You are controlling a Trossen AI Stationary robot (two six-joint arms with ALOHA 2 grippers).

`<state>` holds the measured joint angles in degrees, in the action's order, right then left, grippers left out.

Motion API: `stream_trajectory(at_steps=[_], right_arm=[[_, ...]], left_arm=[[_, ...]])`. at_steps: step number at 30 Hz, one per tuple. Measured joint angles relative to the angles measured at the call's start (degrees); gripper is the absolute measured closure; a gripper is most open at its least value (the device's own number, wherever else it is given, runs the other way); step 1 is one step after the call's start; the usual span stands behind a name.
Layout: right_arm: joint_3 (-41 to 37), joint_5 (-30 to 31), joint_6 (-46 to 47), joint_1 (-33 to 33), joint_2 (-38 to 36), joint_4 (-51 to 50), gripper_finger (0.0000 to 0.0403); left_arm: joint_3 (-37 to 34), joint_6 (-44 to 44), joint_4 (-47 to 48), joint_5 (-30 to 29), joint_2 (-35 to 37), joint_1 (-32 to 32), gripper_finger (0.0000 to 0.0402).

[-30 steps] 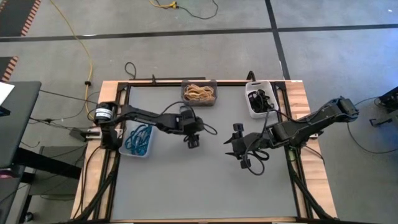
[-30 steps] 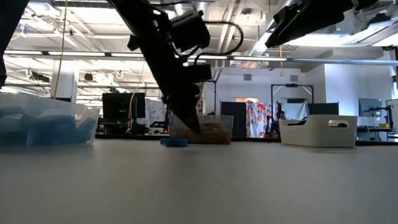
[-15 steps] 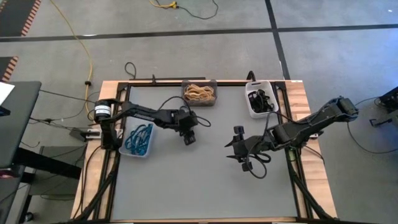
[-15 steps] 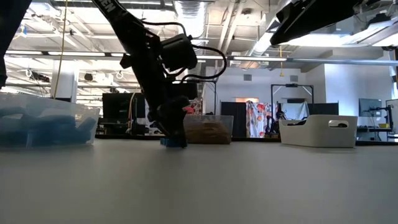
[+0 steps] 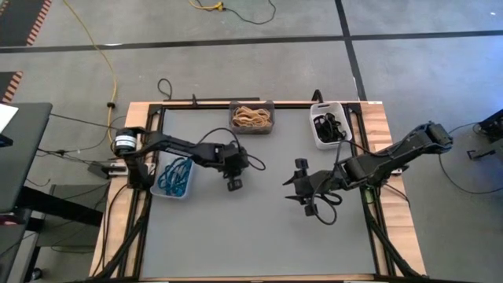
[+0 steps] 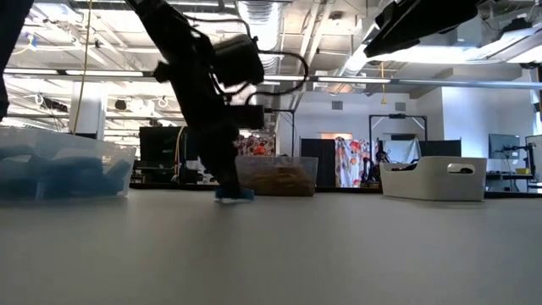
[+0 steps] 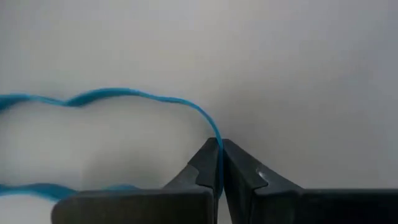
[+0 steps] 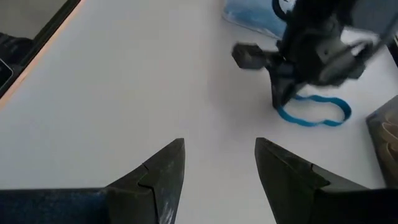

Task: Sort rubber bands into baskets
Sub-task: Put the blue rubber band into the transparent bin

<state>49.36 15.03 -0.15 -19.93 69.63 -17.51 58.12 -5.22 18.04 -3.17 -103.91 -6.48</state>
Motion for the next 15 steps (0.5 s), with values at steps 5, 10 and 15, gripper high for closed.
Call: stream_trajectory(at_steps=[5, 10, 15], right_arm=[[0.01, 0.09, 0.4, -1.11, 0.0, -0.01, 0.018], [0.0, 0.1, 0.11, -2.54, 0.0, 0.65, 0.018], [0.0, 0.13, -0.44, -2.56, 0.0, 2.37, 0.018]], left_arm=[[0.07, -1.66, 6.29, -1.29, 6.89, 2.39, 0.0401], [0.1, -5.33, 15.2, -4.44, 17.06, 6.62, 0.0401], [0.15, -10.53, 23.97, -10.34, 28.52, 11.19, 0.0401]])
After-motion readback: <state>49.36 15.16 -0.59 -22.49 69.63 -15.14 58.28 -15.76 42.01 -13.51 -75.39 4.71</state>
